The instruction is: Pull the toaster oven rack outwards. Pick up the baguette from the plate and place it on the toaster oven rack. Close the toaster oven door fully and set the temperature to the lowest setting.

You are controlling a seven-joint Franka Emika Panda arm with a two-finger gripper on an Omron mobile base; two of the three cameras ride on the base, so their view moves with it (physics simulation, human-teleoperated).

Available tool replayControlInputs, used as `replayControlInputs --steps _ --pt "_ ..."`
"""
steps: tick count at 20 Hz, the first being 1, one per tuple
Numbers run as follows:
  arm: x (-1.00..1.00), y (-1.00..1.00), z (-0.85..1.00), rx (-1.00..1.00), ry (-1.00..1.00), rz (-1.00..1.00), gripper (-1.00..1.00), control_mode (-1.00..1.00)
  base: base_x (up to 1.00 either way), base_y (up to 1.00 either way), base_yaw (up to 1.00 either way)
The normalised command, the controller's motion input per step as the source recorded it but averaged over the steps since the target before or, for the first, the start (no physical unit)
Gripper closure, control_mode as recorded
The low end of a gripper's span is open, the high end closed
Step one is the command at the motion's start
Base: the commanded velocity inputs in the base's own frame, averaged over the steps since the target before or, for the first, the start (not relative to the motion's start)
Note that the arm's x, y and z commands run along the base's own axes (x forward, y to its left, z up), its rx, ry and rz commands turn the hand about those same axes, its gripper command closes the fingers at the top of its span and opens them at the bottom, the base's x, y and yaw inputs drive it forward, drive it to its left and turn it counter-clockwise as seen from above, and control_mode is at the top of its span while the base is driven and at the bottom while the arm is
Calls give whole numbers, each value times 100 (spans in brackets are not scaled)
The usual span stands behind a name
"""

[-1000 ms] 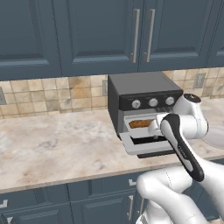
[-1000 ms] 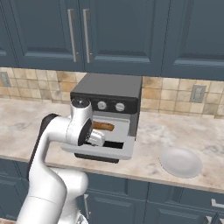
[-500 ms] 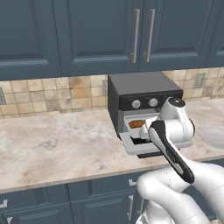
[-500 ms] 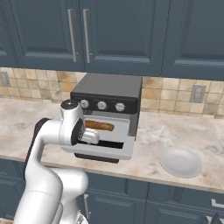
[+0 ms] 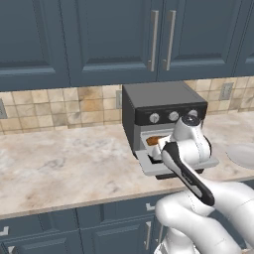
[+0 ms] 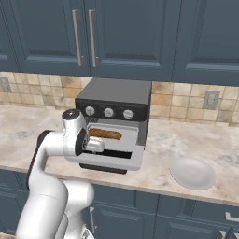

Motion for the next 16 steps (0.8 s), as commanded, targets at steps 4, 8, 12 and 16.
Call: replayControlInputs --steps 4,8,12,16 --pt "18 0 -15 0 0 1 -100 -100 0 0 0" --pt "19 0 -14 0 0 0 -100 -100 0 0 0" --pt "24 0 -9 0 0 0 -100 -100 0 0 0" --pt "22 0 -9 0 0 0 -100 -100 0 0 0"
